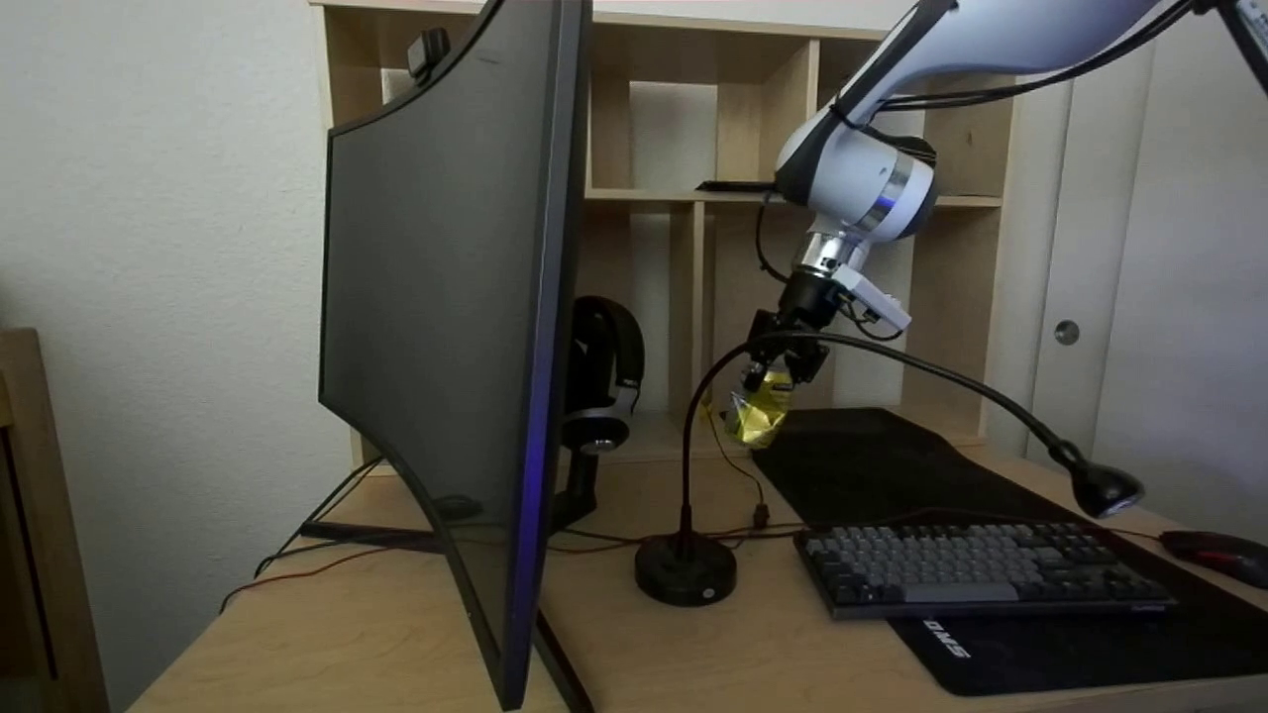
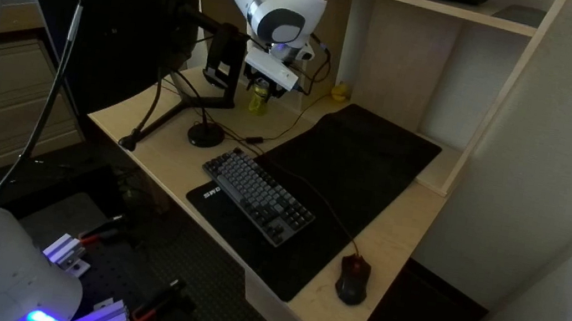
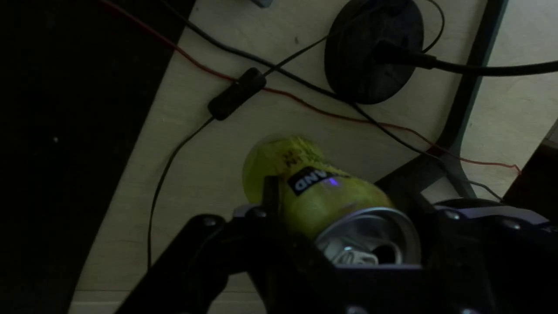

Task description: Move the yellow can to the left

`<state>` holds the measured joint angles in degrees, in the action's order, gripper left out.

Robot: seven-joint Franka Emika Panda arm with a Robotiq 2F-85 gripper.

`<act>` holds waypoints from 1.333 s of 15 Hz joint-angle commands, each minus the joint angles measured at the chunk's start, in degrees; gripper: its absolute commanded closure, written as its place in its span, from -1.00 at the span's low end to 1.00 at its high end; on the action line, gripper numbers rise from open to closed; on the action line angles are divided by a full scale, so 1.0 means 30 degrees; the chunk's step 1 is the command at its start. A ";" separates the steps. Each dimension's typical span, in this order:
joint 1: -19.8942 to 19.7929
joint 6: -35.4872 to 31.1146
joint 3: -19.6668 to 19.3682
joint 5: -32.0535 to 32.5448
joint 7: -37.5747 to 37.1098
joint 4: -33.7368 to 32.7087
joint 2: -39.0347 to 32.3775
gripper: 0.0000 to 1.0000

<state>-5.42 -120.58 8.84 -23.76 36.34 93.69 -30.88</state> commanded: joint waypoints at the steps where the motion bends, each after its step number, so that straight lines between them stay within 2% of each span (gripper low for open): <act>1: 0.1617 -0.2691 0.0345 0.1773 0.0056 -0.0265 -0.1268 0.21; 4: 0.2713 -0.5208 0.0020 0.3975 -0.1166 -0.1112 -0.2879 0.21; 5: 0.2000 -0.4254 0.0768 0.3370 -0.1005 -0.0211 -0.1834 0.21; 6: 0.2146 -0.4616 0.0851 0.3652 -0.1317 -0.0290 -0.2194 -0.29; 7: 0.2145 -0.4614 0.0930 0.3643 -0.1323 -0.0298 -0.2295 -0.29; 8: 0.2111 -0.4604 0.0937 0.3635 -0.1319 -0.0307 -0.2279 0.21; 11: 0.2414 -0.4718 0.0389 0.4727 -0.2087 -0.0662 -0.3033 0.21; 20: 0.2560 -0.5008 0.0149 0.7307 -0.3469 -0.0299 -0.3190 0.21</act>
<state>1.88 -134.60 9.68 -4.06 27.38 92.69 -39.97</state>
